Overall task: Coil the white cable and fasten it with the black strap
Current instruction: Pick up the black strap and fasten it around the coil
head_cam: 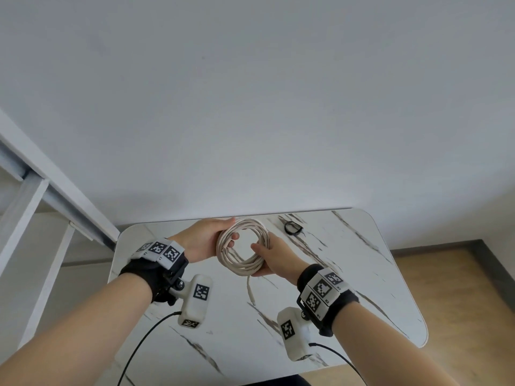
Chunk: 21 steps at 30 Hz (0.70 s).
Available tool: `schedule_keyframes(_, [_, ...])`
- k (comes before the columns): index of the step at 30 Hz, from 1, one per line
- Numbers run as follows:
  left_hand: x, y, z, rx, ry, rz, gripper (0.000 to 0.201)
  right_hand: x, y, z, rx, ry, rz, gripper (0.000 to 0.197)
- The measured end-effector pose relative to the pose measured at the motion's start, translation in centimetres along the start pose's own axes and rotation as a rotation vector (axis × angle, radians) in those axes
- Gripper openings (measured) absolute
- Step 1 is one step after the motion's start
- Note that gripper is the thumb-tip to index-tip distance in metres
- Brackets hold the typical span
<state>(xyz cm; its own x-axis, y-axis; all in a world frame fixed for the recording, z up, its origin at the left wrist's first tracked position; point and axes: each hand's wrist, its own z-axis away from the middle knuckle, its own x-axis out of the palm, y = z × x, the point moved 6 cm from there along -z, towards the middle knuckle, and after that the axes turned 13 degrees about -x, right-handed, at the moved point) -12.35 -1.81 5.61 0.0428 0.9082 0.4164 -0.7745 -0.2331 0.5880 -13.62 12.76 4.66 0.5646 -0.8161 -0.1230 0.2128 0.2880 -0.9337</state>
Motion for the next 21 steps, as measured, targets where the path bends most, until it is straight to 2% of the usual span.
schedule_keyframes(3, [0.5,0.1,-1.0,0.004,0.006,0.023,0.020,-1.2,0.6,-0.3,0.012,-0.036,-0.004,0.014])
schedule_keyframes(5, [0.5,0.3,-1.8,0.019,0.033,0.026,0.020,-2.0,1.2,-0.8,0.029,-0.054,-0.020,0.015])
schedule_keyframes(10, [0.2,0.3,-3.7,0.034,0.104,0.039,0.021,-4.7,2.7,-1.6,0.046,-0.150,0.048,0.042])
schedule_keyframes(15, [0.0,0.1,-4.9,0.028,0.169,0.059,0.024,-8.8,4.6,-3.1,0.045,-0.170,0.192,0.056])
schedule_keyframes(18, [-0.3,0.1,-5.6,0.023,0.196,0.092,0.030,-11.0,5.5,-4.4,0.048,-0.169,0.227,0.053])
schedule_keyframes(21, [-0.8,0.2,-6.2,-0.001,0.211,0.105,0.034,-13.1,6.5,-6.3,0.017,-0.079,0.271,0.035])
